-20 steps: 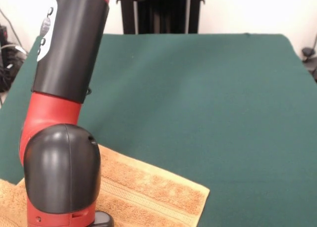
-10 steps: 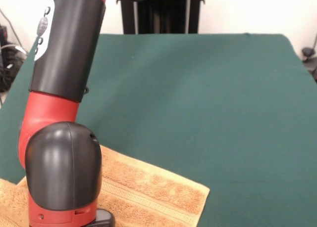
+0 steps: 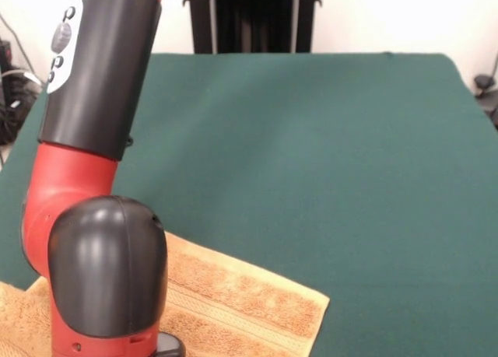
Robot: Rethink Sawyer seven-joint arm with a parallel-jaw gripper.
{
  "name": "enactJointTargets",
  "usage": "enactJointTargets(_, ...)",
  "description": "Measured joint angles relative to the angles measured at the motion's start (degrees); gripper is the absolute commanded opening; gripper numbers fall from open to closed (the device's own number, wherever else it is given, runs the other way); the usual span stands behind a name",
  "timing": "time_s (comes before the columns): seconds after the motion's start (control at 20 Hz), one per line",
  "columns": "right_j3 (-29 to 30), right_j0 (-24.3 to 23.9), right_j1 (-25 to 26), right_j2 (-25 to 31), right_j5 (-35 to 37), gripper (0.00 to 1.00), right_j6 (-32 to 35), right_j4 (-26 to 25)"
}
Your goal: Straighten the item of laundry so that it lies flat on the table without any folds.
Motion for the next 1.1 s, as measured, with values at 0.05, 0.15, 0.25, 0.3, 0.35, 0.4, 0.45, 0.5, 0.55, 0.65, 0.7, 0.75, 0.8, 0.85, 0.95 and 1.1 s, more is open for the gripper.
enactJointTargets(0.05, 0.0, -0.1, -0.1, -0.6, 0.0, 0.0, -0.3, 0.0)
enactJointTargets(0.15, 0.0, -0.4, -0.6, -2.7, 0.0, 0.0, -1.2, 0.0)
enactJointTargets(0.25, 0.2, -0.7, -1.2, -5.3, 0.0, 0.0, -2.2, 0.0)
enactJointTargets(0.3, 0.4, -0.8, -1.6, -6.6, 0.1, 0.0, -2.8, 0.0)
enactJointTargets(0.35, 0.7, -1.0, -2.2, -9.2, 0.2, 0.0, -3.9, 0.0)
enactJointTargets(0.4, 0.8, -1.1, -2.7, -10.9, 0.4, 0.0, -4.7, 0.0)
enactJointTargets(0.45, 0.9, -1.1, -2.8, -11.5, 0.5, 0.0, -5.0, 0.0)
enactJointTargets(0.5, 0.9, -1.2, -3.0, -12.0, 0.6, 0.0, -5.3, 0.0)
enactJointTargets(0.55, 1.1, -1.2, -3.4, -13.7, 0.9, 0.0, -6.2, 0.0)
enactJointTargets(0.65, 1.5, -1.3, -4.1, -16.5, 1.5, 0.0, -7.7, 0.5)
enactJointTargets(0.7, 1.8, -1.3, -4.4, -17.7, 2.0, 0.0, -8.2, 0.9)
enactJointTargets(0.75, 2.0, -1.3, -4.6, -18.6, 2.4, 0.0, -8.5, 1.3)
enactJointTargets(0.8, 2.5, -1.3, -5.1, -20.4, 3.4, 0.0, -8.8, 2.7)
enactJointTargets(0.85, 2.7, -1.3, -5.3, -21.1, 3.7, 0.0, -8.8, 3.4)
enactJointTargets(0.95, 3.0, -1.3, -5.6, -22.4, 4.6, 0.0, -8.8, 5.0)
enactJointTargets(1.1, 3.7, -1.4, -5.7, -24.0, 5.7, 0.0, -8.8, 7.6)
